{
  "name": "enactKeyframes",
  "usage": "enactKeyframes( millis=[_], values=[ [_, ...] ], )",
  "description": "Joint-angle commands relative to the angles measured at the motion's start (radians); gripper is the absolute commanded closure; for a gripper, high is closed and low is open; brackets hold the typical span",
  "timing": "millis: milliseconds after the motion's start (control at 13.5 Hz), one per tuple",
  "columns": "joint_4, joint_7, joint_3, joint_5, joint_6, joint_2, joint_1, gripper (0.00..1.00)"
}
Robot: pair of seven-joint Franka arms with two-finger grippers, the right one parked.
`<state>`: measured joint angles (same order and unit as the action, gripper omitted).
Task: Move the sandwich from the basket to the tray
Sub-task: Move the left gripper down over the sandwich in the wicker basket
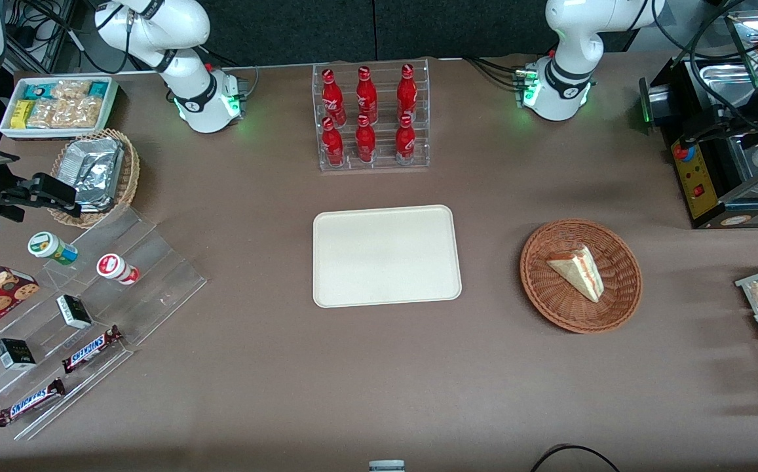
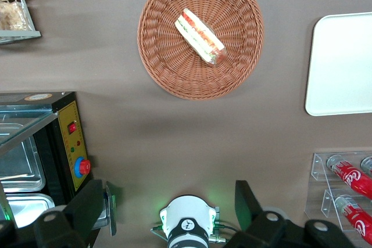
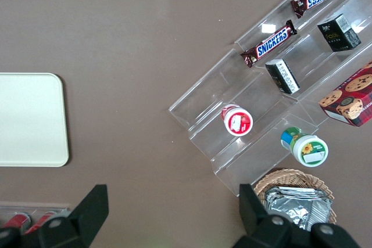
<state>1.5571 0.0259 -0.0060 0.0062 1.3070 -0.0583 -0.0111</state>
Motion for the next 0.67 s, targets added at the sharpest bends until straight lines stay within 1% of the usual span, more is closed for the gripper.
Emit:
enactKeyframes(
  millis=[0,74,148,370,519,593],
  values=[
    [0.018,0.002,-0.05,0.011,0.011,-0.002,-0.042,0.0],
    [0.02,-0.001,-0.099,0.014,0.015,0.002,-0.088,0.0],
    [0.02,-0.001,-0.113,0.02,0.017,0.015,-0.095,0.0],
    [0.035,-0.014,-0.112,0.028,0.049,0.037,-0.089,0.0],
    [0.076,-0.096,-0.109,0.028,0.115,0.064,-0.079,0.0],
    [0.127,-0.136,-0.109,0.028,0.177,0.066,-0.075,0.0]
  ],
)
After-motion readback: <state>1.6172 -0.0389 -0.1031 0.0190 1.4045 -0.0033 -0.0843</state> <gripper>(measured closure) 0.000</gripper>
